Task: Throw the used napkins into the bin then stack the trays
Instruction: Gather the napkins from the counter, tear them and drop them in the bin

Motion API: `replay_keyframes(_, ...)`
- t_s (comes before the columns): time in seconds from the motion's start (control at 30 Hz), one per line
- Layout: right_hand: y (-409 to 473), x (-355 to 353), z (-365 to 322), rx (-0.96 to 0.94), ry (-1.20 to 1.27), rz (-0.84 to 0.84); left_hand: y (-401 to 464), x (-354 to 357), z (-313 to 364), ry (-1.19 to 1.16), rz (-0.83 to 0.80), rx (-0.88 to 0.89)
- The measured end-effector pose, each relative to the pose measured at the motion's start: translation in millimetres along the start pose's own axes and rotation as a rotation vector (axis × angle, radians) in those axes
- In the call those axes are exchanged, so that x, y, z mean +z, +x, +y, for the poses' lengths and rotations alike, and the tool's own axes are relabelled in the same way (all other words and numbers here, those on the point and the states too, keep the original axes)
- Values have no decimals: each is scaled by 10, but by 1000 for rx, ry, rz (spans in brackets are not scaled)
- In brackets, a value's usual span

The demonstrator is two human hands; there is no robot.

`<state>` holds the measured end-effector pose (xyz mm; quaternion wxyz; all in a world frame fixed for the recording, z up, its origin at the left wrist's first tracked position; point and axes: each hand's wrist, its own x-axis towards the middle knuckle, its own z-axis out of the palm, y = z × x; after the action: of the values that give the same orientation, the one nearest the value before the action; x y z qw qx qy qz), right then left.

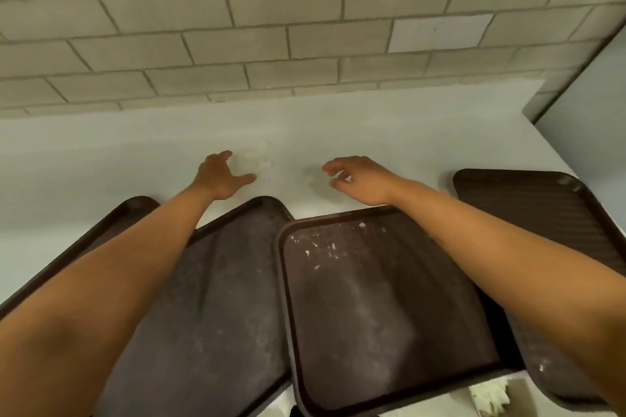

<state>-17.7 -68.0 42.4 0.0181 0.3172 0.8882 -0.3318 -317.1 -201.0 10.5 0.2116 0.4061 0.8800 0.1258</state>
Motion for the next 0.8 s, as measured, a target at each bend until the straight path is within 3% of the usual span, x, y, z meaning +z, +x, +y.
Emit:
replay_keyframes(0.13,188,193,-95,38,24,11,279,147,-64,78,-93,-9)
replay_keyframes(0.23,279,296,-131,52,15,4,335,223,-53,146,-70,30)
replay_keyframes(0.5,556,374,-236,80,14,-4,456,148,-428,-149,35,102)
replay_keyframes(0.8,1298,414,-651,-43,-86,23,444,45,-747,-25,-11,188)
